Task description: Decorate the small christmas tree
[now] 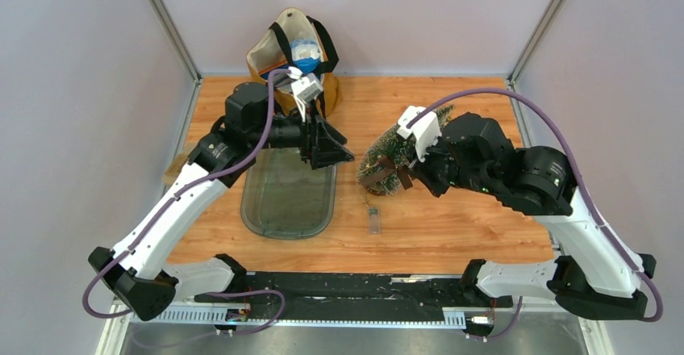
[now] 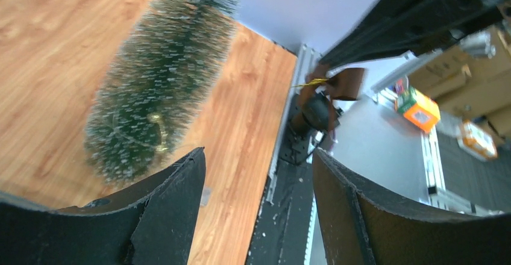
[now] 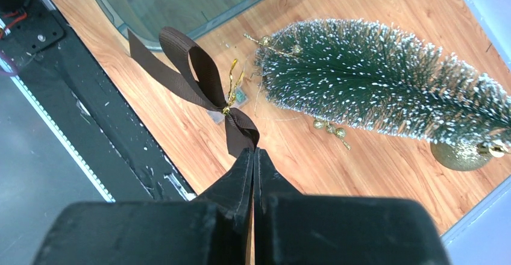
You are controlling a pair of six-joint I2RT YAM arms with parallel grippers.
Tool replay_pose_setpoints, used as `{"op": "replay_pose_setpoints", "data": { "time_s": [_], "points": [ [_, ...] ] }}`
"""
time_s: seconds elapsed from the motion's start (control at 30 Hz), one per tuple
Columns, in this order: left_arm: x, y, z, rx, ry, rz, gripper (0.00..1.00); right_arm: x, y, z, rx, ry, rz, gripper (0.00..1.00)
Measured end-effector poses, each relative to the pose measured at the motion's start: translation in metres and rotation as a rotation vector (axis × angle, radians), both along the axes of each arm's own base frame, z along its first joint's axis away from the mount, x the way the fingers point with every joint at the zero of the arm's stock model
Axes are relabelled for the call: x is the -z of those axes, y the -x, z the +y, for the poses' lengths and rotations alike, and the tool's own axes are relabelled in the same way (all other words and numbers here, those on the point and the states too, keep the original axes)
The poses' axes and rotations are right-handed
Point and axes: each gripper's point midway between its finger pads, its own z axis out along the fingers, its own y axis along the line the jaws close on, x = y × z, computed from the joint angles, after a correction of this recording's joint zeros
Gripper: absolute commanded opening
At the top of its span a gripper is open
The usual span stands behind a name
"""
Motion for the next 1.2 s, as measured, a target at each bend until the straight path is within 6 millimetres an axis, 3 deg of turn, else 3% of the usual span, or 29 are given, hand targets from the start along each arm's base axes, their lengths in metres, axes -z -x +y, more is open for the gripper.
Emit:
{"op": "replay_pose_setpoints", "data": {
  "time_s": [0.23,0.47,0.63,0.7,0.8,1.0,1.03,1.17,1.2],
  "points": [
    [0.003,0.038,-0.035,0.105,-0.052,-0.086,0.74,0.011,-0.001,0.004,-0.034,0.039,0.038,0.00],
    [-0.007,0.035,-0.043,0.096,-0.058,-0.144,0.74,0.014,0.002,0.009,-0.071,0.037,0.060,0.00],
    [0.002,0.037,-0.056,0.121,-0.075,-0.130,0.68,0.021,0.002,0.012,-0.080,0.056,0.078,0.00],
    [0.005,0.039,-0.059,0.132,-0.079,-0.125,0.61,0.024,0.002,0.012,-0.083,0.063,0.085,0.00],
    [0.003,0.041,-0.061,0.137,-0.073,-0.127,0.37,0.026,0.000,0.010,-0.075,0.067,0.089,0.00],
    [0.002,0.041,-0.063,0.141,-0.066,-0.132,0.10,0.027,0.001,0.010,-0.083,0.062,0.099,0.00],
    [0.003,0.040,-0.063,0.143,-0.066,-0.131,0.00,0.027,0.001,0.010,-0.085,0.062,0.100,0.00],
    [0.008,0.039,-0.067,0.150,-0.075,-0.121,0.00,0.030,0.003,0.008,-0.085,0.065,0.105,0.01],
    [0.009,0.039,-0.068,0.152,-0.077,-0.120,0.00,0.031,0.003,0.008,-0.085,0.066,0.105,0.05]
  ]
}}
